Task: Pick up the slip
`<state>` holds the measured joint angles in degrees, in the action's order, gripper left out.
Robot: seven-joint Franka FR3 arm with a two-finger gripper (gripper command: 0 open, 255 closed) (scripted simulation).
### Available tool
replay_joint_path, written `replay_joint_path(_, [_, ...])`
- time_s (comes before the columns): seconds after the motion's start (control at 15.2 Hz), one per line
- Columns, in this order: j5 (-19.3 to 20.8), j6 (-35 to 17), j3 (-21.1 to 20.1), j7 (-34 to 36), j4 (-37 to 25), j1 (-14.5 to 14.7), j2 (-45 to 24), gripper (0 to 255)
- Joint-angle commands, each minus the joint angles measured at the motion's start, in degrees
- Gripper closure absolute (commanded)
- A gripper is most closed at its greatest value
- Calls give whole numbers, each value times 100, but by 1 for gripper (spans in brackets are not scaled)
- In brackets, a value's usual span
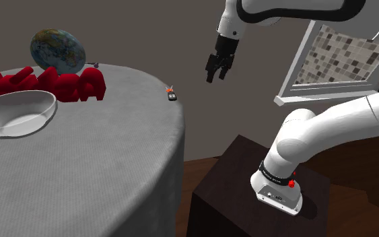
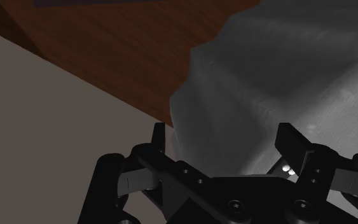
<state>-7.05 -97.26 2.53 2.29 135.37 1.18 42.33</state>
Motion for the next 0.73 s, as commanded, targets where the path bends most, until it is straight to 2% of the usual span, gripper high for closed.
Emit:
replay_joint_path(0.0, [0, 0, 0, 0, 0, 0, 0, 0])
replay_joint_path(0.33, [-167, -192, -722, 1362, -690, -90, -1017, 0])
replay_joint_path(0.66, [-91, -241, -1304, 2722, -1652, -211, -2213, 0])
